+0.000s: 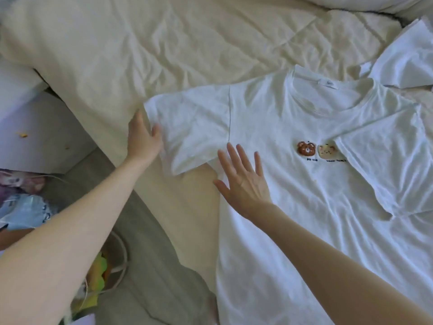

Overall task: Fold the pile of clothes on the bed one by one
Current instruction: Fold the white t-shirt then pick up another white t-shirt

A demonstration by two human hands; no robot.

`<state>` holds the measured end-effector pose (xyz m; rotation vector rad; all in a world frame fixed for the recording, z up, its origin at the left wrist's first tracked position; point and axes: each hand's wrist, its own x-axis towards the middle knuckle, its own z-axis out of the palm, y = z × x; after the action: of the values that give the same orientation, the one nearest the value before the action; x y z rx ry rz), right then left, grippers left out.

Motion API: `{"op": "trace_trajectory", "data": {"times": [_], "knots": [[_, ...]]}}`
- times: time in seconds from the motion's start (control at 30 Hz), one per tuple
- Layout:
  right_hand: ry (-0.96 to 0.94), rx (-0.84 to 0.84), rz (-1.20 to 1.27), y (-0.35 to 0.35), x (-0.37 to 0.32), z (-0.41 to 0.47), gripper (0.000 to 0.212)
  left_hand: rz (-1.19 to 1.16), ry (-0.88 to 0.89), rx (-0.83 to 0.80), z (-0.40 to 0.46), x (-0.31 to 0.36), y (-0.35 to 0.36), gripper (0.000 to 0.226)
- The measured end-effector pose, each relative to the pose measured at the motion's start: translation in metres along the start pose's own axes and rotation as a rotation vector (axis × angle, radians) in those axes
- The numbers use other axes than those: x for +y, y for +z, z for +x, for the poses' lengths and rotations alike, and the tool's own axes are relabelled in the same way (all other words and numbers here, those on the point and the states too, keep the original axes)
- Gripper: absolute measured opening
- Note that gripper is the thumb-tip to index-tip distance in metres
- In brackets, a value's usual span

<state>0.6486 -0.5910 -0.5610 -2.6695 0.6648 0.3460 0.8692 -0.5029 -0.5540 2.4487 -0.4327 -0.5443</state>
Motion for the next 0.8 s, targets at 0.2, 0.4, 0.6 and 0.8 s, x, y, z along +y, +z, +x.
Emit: {"op": "trace_trajectory", "data": {"times": [0.2,0.4,0.6,0.8], "knots": [[-0.257,0.08,-0.263,0.012,-0.04,0.053,0.069,0.099,0.075,-0.084,0.077,0.016,0.002,0.046],[-0.271,0.093,-0.289,0.011,-0.059,0.078,0.064,-0.091,0.019,-0.149,0.086,0.022,-0.018,0.046],[-0.234,0.371,0.007,-0.013,-0.044,0.032,0.046,-0.144,0.123,-0.154,0.058,0.079,-0.034,0.02],[-0.046,0.411,0.175,-0.029,-0.006,-0.025,0.049,-0.155,0.367,-0.181,0.005,0.168,0.009,0.022]]}}
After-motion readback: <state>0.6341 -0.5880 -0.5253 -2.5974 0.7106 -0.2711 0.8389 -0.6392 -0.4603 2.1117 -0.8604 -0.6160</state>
